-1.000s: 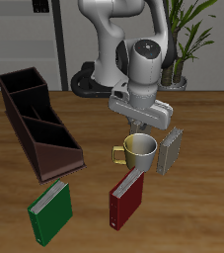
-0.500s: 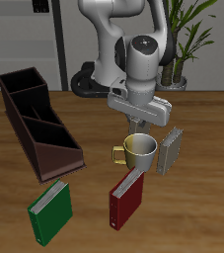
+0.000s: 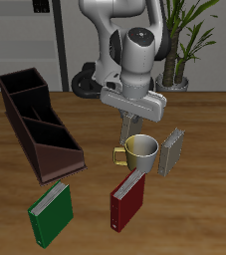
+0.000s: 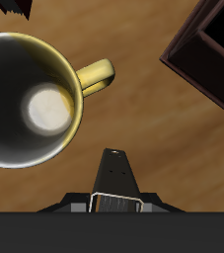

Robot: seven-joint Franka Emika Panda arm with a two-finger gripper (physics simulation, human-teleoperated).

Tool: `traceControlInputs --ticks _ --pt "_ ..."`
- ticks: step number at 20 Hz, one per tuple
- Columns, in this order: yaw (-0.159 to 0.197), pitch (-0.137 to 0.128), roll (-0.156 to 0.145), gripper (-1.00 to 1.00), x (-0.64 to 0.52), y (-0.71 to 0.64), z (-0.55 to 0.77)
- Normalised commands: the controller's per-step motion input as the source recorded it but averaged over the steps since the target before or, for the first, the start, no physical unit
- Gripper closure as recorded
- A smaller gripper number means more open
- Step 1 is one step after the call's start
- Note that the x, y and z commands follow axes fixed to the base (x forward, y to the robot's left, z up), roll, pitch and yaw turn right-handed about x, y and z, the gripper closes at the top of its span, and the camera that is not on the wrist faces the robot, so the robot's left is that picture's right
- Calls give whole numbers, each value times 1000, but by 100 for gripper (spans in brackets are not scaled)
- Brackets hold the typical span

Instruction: Place the right yellow book into the right desk caddy's back compartment

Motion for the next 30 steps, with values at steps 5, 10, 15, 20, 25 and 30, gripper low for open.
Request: traceControlInputs --ticks 5,10,15,20,25,30 --pt "87 -43 -52 100 60 -344 335" --pt "51 -1 -37 100 -10 -227 216" --pt "64 -52 -12 100 -137 -113 381" --pt "57 -19 -3 100 -142 -93 256" --pt "71 -5 -20 100 -99 -129 131" --pt "102 -10 -28 100 -170 -143 228"
